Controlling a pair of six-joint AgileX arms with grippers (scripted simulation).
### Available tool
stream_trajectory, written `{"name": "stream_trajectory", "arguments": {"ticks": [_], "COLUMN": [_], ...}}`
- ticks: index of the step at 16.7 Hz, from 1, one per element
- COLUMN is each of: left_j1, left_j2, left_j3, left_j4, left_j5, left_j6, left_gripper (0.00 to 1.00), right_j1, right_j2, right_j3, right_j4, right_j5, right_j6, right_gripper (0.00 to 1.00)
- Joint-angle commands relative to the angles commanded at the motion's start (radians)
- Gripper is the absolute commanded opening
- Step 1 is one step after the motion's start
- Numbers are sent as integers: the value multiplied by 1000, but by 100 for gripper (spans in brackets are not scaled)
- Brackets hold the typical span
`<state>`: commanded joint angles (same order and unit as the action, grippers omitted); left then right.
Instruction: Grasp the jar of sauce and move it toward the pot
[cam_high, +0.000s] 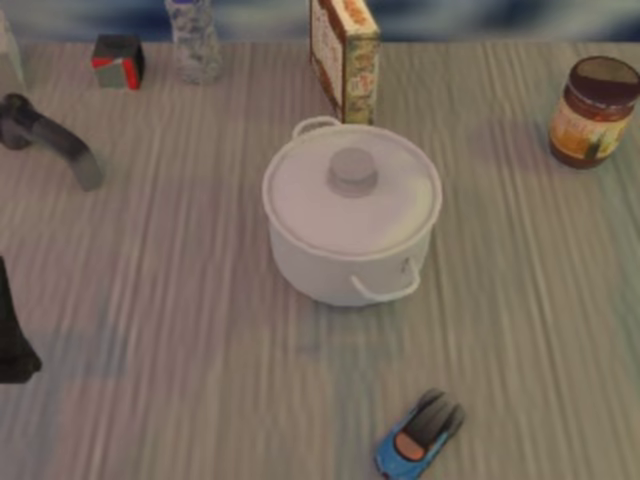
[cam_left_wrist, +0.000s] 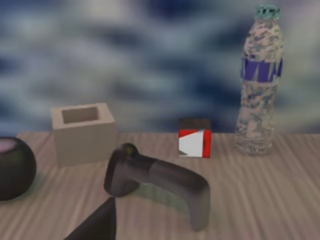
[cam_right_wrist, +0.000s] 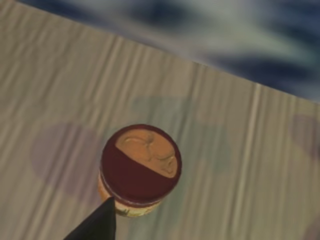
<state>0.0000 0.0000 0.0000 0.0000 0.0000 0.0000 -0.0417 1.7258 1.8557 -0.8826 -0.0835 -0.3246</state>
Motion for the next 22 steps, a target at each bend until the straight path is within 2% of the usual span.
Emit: {"name": "stream_trajectory", "arguments": {"ticks": [5, 10, 18, 22], "left_j1": [0, 0, 0, 0], "left_j2": [0, 0, 0, 0], "left_j3": [0, 0, 0, 0], "left_j4": [0, 0, 0, 0], "left_j5": [0, 0, 0, 0], "left_j6": [0, 0, 0, 0], "left_gripper": [100, 100, 100, 100], "right_j1": [16, 31, 28, 39], "right_j2": [485, 785, 841, 860], "right_j3": [413, 640, 674, 643], "right_j4": [-207, -364, -395, -339], "right_j5": [-34, -56, -58, -58], "right_j6": [-104, -172, -184, -181], "right_gripper": [100, 100, 100, 100]}}
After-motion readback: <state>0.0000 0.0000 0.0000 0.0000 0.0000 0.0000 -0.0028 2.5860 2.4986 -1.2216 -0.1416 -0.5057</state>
